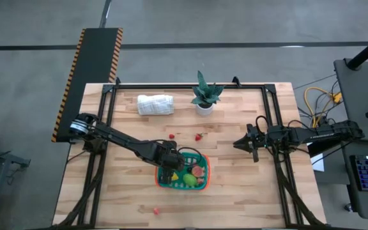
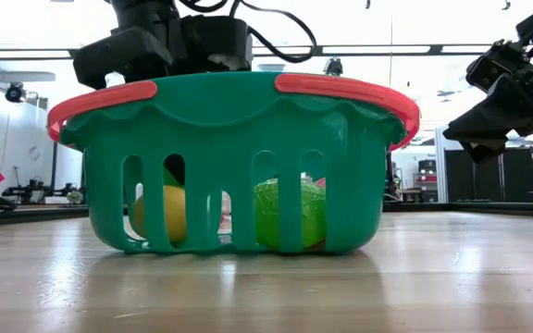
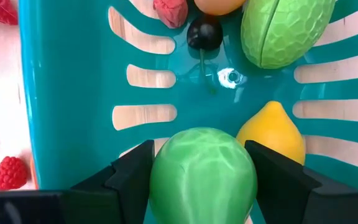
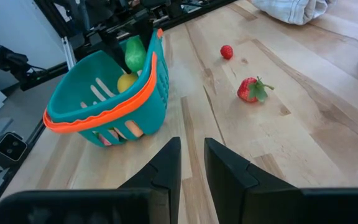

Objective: Pick and placing Produce into tupperware
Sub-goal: Put the green pear into the blue bin, then put the small pink peach into the blue bin

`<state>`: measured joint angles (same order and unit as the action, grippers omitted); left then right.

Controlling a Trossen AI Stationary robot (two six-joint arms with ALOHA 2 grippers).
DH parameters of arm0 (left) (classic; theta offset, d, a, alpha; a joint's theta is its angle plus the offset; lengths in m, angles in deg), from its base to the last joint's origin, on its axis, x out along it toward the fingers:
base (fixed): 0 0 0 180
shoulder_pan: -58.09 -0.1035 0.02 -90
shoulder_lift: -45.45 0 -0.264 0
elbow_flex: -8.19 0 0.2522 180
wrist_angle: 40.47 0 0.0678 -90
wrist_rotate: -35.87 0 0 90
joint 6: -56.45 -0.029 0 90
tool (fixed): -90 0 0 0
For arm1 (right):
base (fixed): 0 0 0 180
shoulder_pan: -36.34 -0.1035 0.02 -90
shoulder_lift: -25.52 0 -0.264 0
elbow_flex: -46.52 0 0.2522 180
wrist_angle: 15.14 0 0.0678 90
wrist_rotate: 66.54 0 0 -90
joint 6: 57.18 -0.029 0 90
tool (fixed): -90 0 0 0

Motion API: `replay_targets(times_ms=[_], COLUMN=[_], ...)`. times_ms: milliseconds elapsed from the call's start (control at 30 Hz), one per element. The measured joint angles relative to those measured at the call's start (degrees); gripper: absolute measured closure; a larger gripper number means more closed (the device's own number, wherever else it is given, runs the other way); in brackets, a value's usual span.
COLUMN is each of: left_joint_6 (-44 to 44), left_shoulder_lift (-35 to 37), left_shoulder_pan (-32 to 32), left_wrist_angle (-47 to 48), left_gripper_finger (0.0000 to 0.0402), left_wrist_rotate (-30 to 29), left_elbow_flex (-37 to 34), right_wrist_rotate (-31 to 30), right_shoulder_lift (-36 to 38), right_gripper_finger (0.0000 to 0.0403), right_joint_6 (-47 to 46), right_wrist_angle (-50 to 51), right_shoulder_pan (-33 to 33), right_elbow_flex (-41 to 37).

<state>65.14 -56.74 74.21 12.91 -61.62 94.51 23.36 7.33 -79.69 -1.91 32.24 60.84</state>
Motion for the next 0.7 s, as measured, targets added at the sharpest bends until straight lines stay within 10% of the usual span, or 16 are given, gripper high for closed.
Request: replay_targets(times_ms=[700], left_joint_6=[1.52], left_shoulder_lift=[0.0], left_shoulder_pan=[-1.04], left_wrist_angle=[-0.09], left_gripper_finger=[0.0109], left_wrist_rotate=[1.22], left_elbow_flex=[-0.04], right_wrist_rotate=[0.0], right_shoulder_lift=[0.0], right_gripper_finger=[0.0339], right_joint_6=[-0.02], right_wrist_angle=[0.0], right_shoulder_pan=[-0.02], right_elbow_flex=[-0.01])
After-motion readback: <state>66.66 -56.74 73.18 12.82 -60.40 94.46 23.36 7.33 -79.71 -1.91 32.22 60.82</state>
